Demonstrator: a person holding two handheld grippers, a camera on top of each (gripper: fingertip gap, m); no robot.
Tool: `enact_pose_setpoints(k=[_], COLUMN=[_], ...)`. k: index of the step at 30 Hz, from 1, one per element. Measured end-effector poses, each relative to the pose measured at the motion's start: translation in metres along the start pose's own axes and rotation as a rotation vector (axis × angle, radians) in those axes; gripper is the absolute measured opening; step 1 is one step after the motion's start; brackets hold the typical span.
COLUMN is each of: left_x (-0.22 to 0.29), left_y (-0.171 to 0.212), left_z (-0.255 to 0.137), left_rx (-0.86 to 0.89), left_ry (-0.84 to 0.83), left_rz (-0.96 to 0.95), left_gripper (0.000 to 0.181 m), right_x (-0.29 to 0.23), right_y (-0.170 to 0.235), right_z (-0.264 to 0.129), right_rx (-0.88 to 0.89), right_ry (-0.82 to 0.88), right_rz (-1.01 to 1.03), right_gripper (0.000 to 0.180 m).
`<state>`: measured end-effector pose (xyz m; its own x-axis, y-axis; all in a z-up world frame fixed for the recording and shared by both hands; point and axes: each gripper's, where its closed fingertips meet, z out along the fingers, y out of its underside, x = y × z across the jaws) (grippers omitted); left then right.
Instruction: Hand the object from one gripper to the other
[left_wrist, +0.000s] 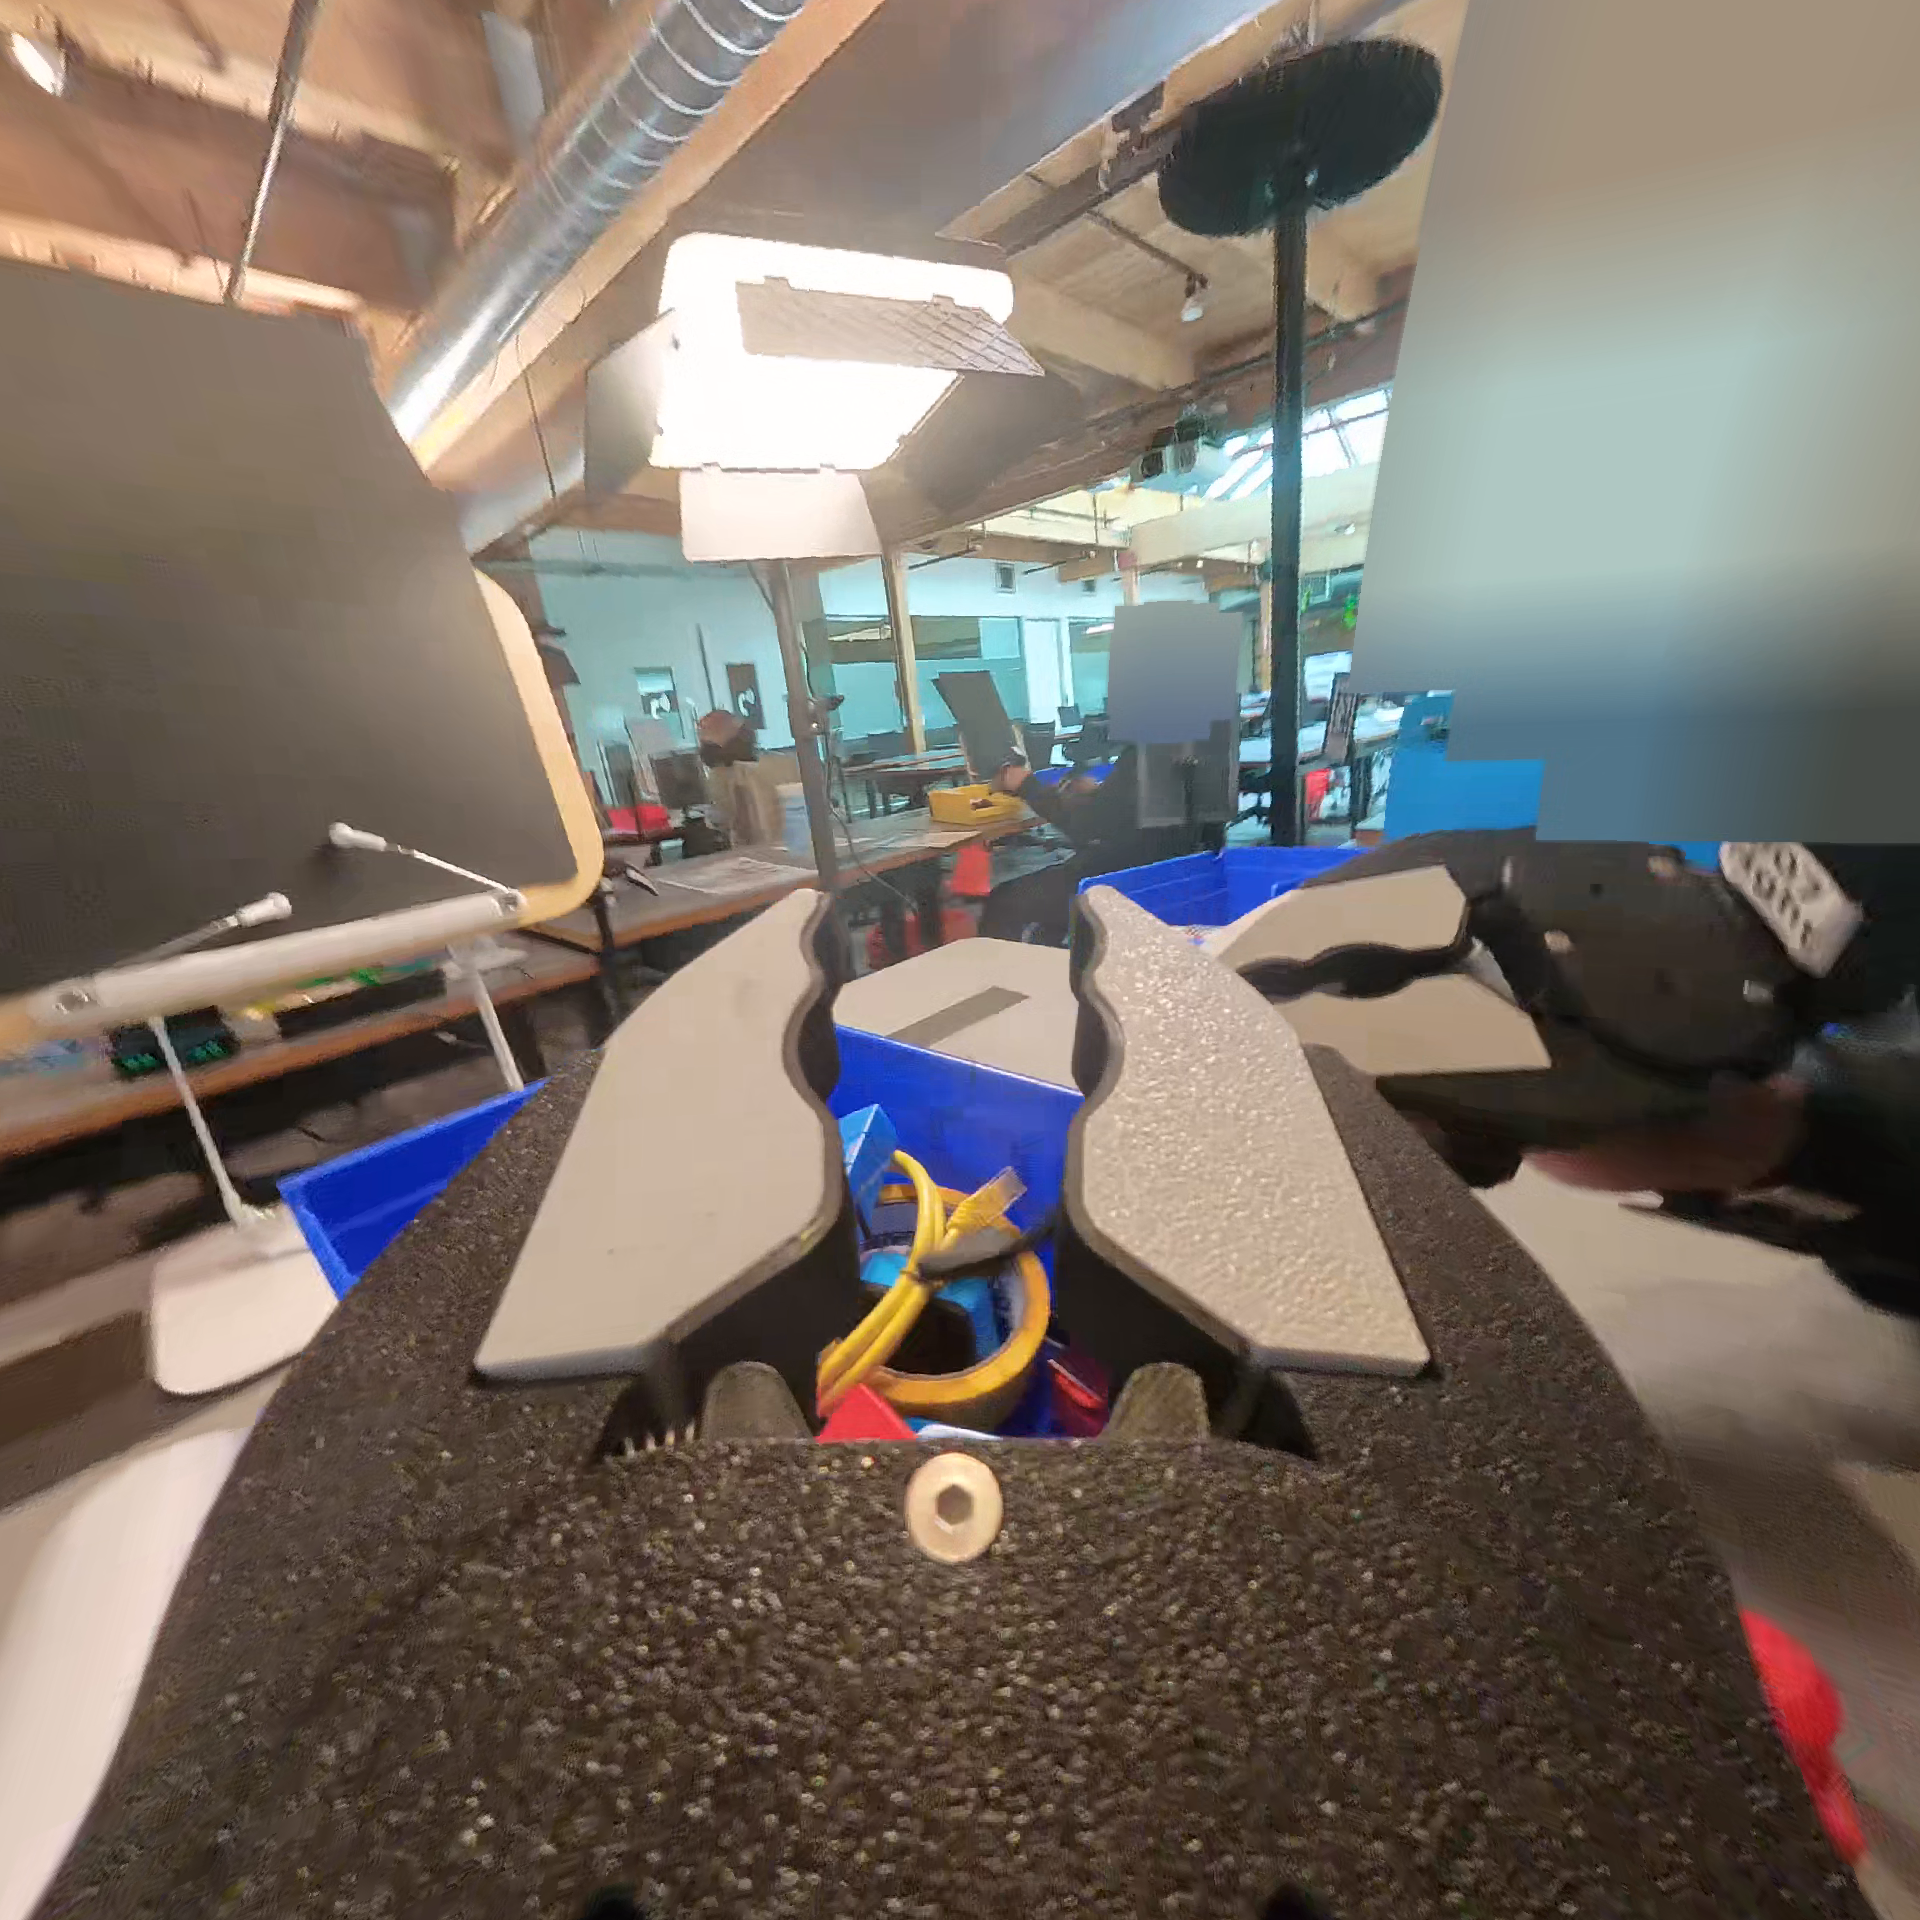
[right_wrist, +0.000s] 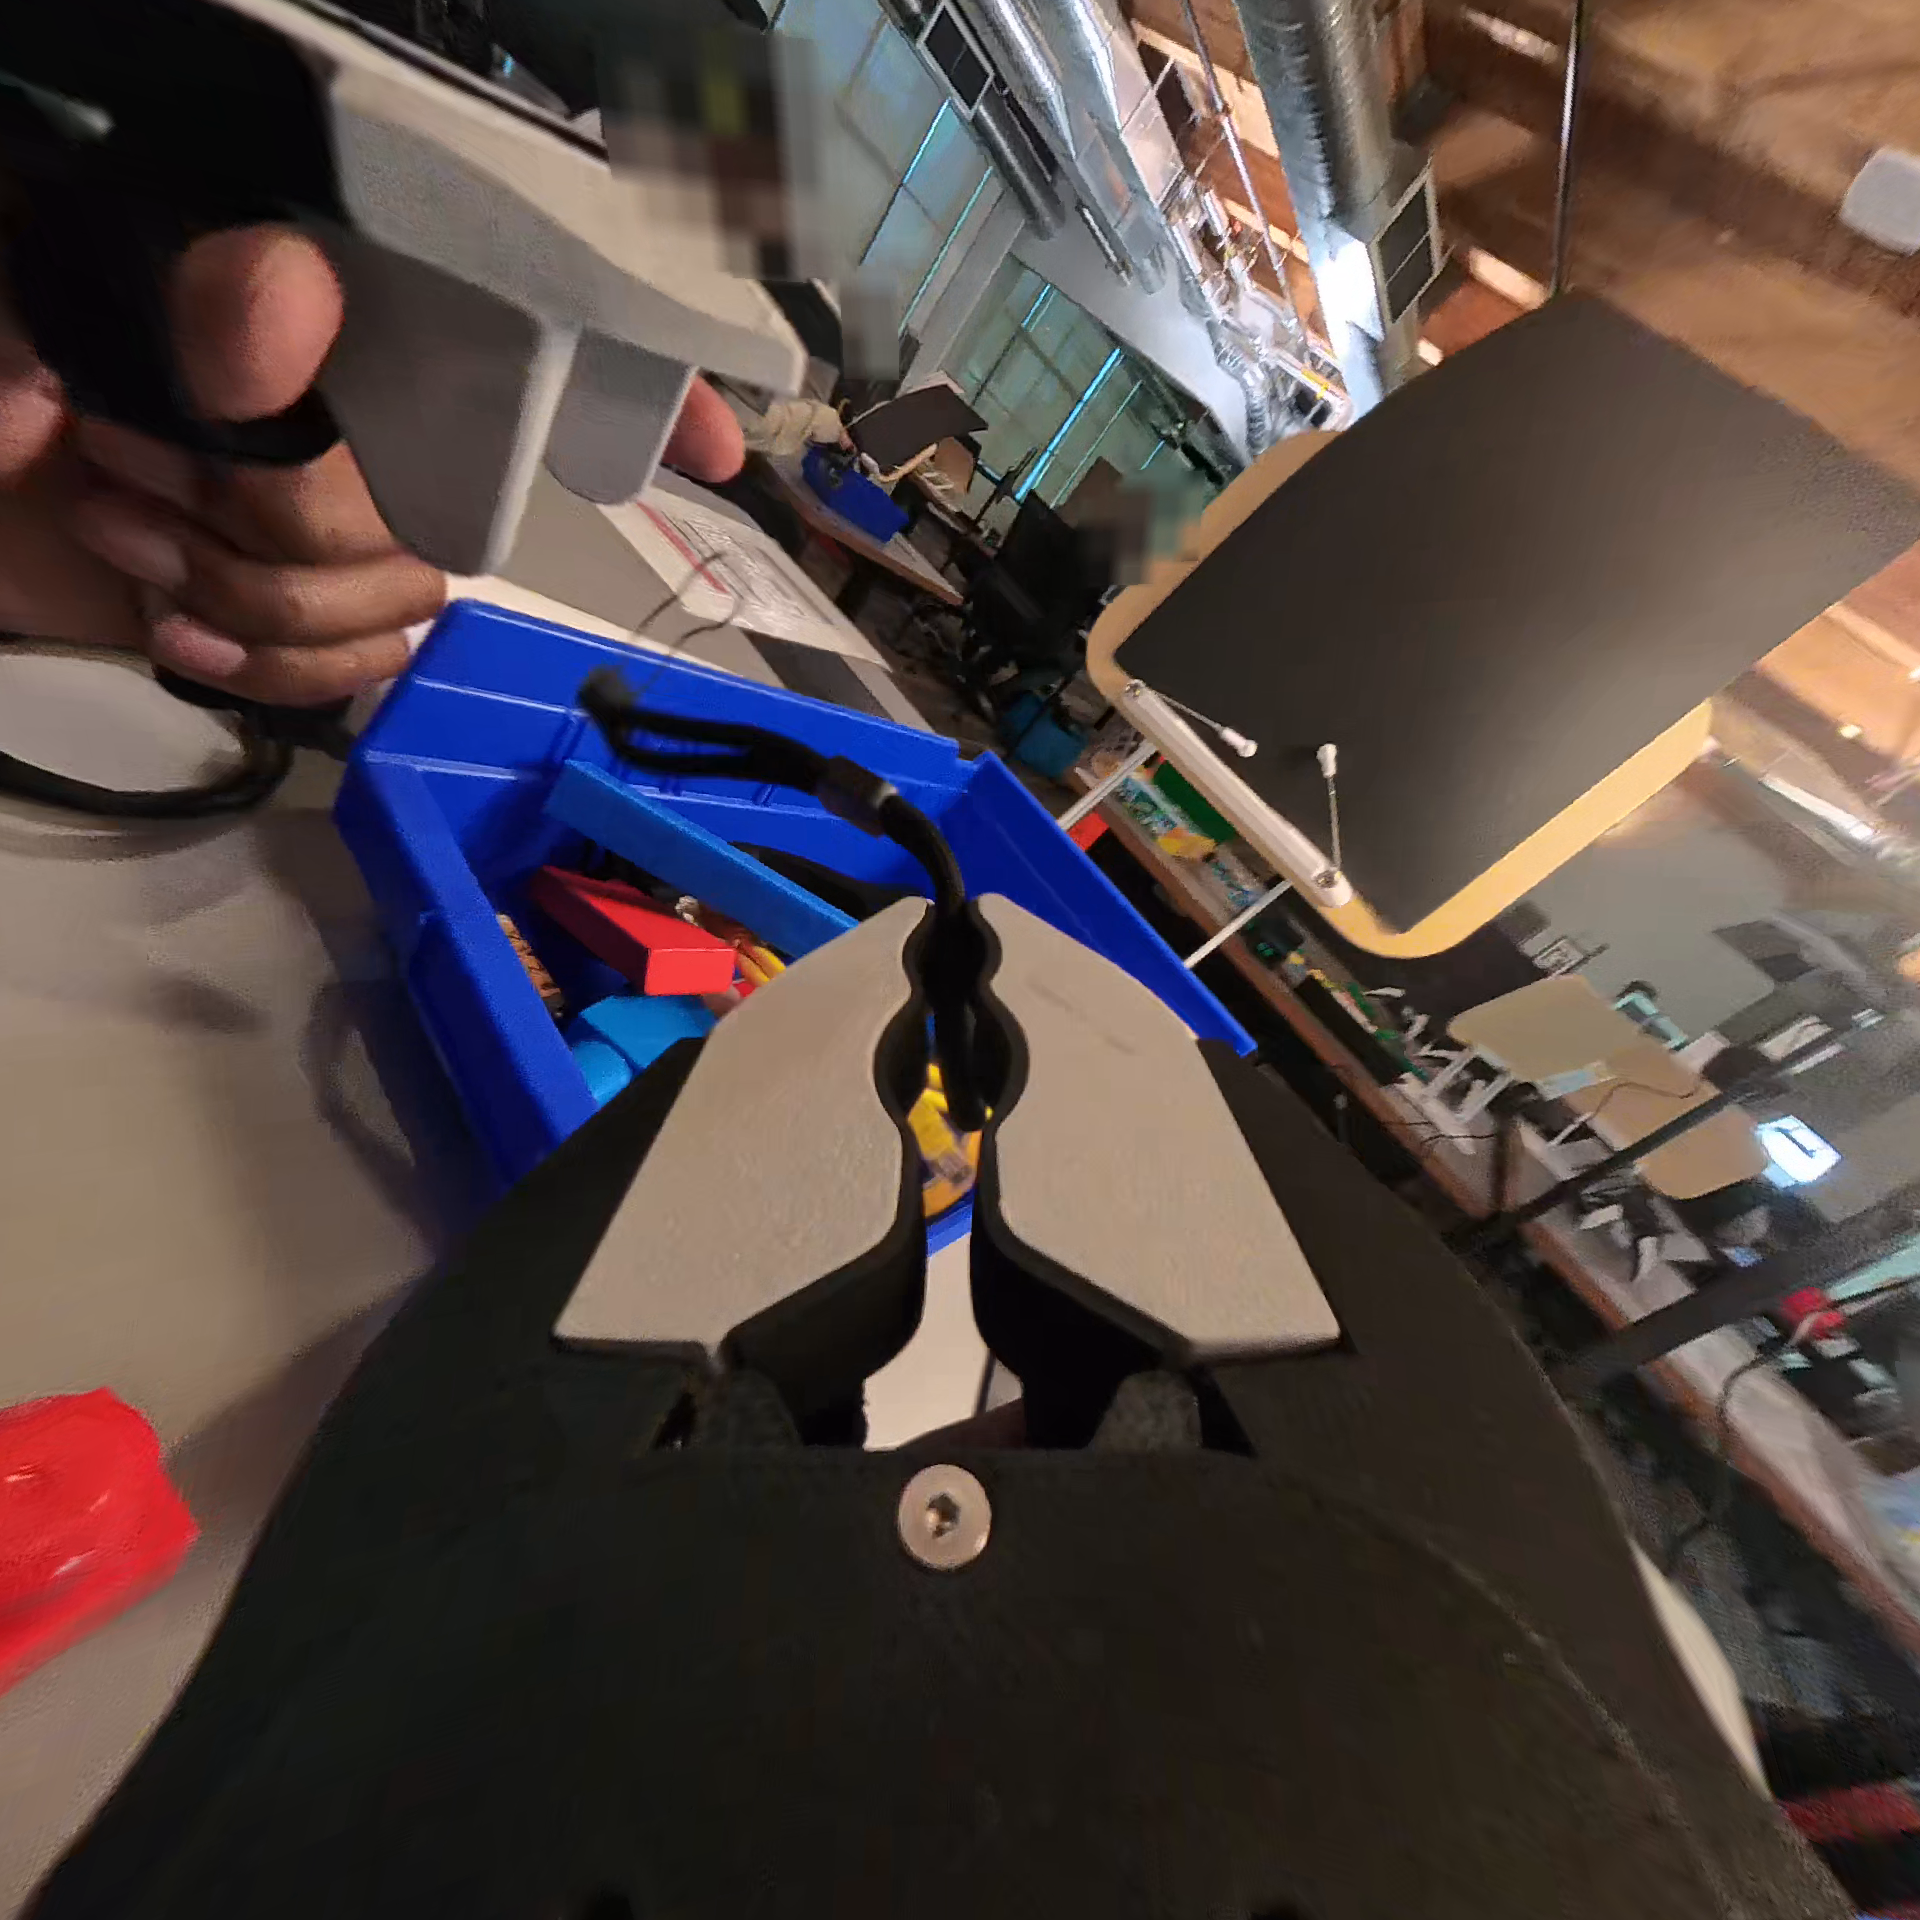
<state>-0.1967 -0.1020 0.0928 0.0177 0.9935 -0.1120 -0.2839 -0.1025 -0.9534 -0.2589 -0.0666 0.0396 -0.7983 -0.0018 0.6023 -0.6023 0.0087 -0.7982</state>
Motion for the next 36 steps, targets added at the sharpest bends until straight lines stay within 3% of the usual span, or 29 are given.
enact_pose_setpoints(k=[8, 11, 14, 17, 21, 26, 31, 36], left_x=[0.044, 0.059, 0.056, 0.048, 0.034, 0.006, -0.001, -0.001], left_y=[0.052, 0.07, 0.08, 0.08, 0.075, 0.072, 0.109, 0.144], left_z=[0.007, 0.008, 0.01, 0.01, 0.01, 0.008, 0.002, -0.007], left_rx=[-0.243, -0.338, -0.386, -0.37, -0.351, -0.397, -0.63, -0.8], left_ry=[0.198, 0.276, 0.236, 0.186, 0.102, -0.083, -0.073, 0.022], left_rz=[0.357, 0.293, 0.232, 0.279, 0.327, 0.586, 0.704, 0.68], left_gripper=[0.043, 0.045, 0.038, 0.003, 0.002, 0.002, 0.003, 0.009], right_x=[0.0, -0.001, -0.006, -0.009, -0.009, -0.003, 0.009, -0.013], right_y=[0.007, 0.005, -0.001, -0.003, -0.003, -0.002, 0.033, 0.079], right_z=[-0.001, -0.002, -0.004, -0.004, -0.007, -0.018, -0.038, -0.074], right_rx=[-0.033, -0.02, 0.006, 0.012, 0.032, 0.044, -0.072, -0.226], right_ry=[-0.079, -0.072, -0.081, -0.078, -0.09, -0.122, -0.262, -0.577], right_rz=[0.211, 0.191, 0.171, 0.146, 0.148, 0.027, 0.041, 0.18], right_gripper=[0.002, 0.002, 0.002, 0.002, 0.01, 0.022, 0.02, 0.023])
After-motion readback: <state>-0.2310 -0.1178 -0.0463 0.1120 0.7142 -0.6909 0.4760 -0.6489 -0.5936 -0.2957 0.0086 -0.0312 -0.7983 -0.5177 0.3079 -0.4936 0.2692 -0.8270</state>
